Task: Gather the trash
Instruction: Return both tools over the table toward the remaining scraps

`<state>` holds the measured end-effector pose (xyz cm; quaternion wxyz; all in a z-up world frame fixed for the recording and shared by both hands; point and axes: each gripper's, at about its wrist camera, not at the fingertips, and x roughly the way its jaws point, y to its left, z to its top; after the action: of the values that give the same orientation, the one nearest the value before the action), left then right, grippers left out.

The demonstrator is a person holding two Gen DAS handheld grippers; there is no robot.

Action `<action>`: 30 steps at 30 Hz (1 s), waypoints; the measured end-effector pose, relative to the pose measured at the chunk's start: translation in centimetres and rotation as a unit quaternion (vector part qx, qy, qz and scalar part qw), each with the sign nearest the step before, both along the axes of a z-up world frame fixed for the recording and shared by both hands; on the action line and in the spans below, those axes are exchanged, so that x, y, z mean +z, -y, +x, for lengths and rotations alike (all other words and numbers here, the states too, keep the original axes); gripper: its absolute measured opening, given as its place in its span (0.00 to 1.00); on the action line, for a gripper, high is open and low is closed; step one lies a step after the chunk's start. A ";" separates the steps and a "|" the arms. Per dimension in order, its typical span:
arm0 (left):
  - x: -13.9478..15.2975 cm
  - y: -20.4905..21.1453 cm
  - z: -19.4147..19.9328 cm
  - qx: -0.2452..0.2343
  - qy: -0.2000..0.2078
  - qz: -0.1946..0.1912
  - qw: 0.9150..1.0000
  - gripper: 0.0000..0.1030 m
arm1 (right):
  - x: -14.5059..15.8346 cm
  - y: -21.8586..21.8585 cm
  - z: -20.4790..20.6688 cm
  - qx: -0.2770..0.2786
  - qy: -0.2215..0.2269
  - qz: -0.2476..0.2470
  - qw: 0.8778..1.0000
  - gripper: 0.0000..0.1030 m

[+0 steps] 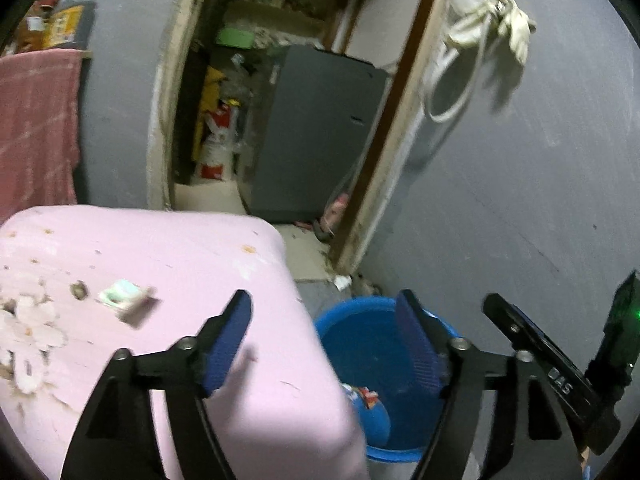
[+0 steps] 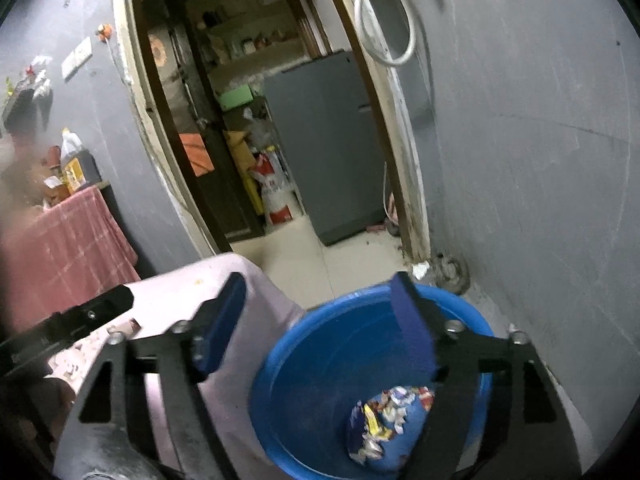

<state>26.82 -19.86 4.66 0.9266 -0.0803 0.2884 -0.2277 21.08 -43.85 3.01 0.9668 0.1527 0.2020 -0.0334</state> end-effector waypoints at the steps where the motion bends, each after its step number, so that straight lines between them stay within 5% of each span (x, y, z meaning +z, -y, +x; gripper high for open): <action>1: 0.3 -0.7 -0.1 0.008 0.007 -0.005 1.000 0.80 | 0.3 -0.4 -0.2 0.003 0.013 -0.003 1.000 0.80; 6: 2.1 -4.5 -1.2 0.063 0.069 -0.018 0.995 0.98 | 1.8 -2.4 -1.4 0.016 0.074 -0.022 0.997 1.00; 19: 4.1 -11.1 -4.6 0.141 0.174 0.018 0.974 0.98 | 5.2 -10.3 -4.0 0.080 0.227 -0.059 0.969 1.00; 30: 3.4 -15.8 -5.9 0.174 0.190 0.039 0.965 0.98 | 5.6 -16.6 -2.9 0.135 0.244 -0.089 0.956 1.00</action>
<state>20.96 -4.09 8.02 0.9921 -0.0485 0.0974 -0.0622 18.17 -27.21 8.65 0.9919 0.0414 -0.0252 0.1175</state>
